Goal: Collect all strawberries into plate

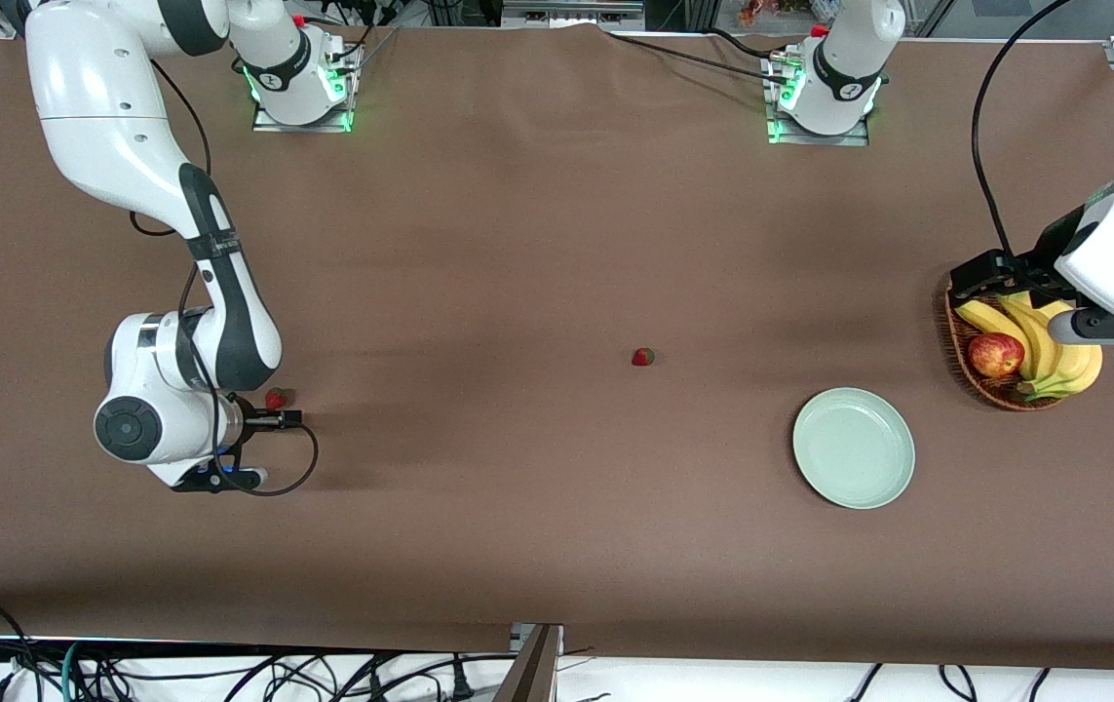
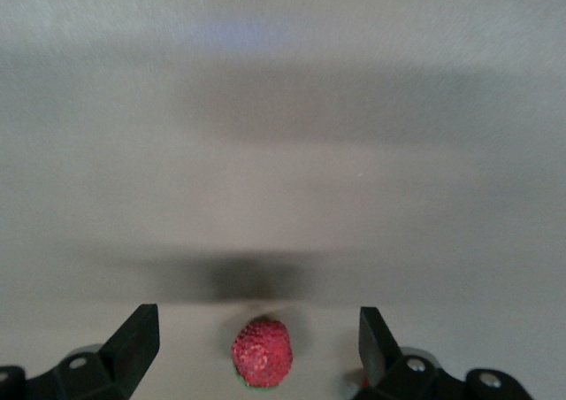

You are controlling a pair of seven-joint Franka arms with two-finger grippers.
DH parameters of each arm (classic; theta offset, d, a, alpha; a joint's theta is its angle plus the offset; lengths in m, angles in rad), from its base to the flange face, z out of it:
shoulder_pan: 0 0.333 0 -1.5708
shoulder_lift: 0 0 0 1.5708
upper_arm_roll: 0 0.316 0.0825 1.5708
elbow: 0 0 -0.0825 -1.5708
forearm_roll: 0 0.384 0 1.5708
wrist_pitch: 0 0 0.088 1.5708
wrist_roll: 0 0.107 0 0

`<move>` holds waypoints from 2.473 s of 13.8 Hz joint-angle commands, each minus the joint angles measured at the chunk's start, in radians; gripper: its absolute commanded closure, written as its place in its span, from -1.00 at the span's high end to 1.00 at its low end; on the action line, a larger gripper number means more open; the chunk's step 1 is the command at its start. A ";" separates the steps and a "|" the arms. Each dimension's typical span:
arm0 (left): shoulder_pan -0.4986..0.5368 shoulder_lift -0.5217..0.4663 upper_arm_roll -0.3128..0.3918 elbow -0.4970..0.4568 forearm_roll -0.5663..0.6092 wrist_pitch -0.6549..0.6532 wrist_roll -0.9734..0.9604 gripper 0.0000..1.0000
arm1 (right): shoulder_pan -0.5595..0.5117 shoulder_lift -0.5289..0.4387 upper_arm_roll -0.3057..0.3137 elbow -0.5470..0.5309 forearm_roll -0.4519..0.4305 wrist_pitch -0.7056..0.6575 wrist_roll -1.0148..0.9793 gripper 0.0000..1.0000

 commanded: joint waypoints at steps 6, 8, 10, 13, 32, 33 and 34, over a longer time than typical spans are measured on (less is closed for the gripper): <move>-0.141 0.205 -0.010 0.011 -0.047 0.122 -0.220 1.00 | -0.001 -0.113 0.008 -0.201 0.020 0.094 -0.053 1.00; -0.188 0.285 -0.016 0.010 -0.068 0.231 -0.320 1.00 | -0.001 -0.112 0.008 -0.214 0.021 0.114 -0.053 1.00; -0.242 0.343 -0.018 0.008 -0.073 0.341 -0.412 1.00 | -0.001 -0.112 0.010 -0.247 0.021 0.165 -0.053 0.98; -0.343 0.467 -0.016 0.010 -0.061 0.531 -0.528 1.00 | -0.001 -0.112 0.008 -0.251 0.021 0.171 -0.053 0.33; -0.514 0.569 -0.018 -0.112 -0.059 0.629 -0.730 0.49 | 0.093 -0.133 0.123 -0.142 0.176 0.148 0.214 -0.54; -0.515 0.570 -0.018 -0.112 -0.059 0.629 -0.728 0.32 | 0.135 -0.133 0.123 -0.135 0.182 0.153 0.269 -0.55; -0.515 0.570 -0.018 -0.112 -0.059 0.629 -0.728 0.17 | 0.175 -0.130 0.123 -0.121 0.182 0.154 0.333 -0.55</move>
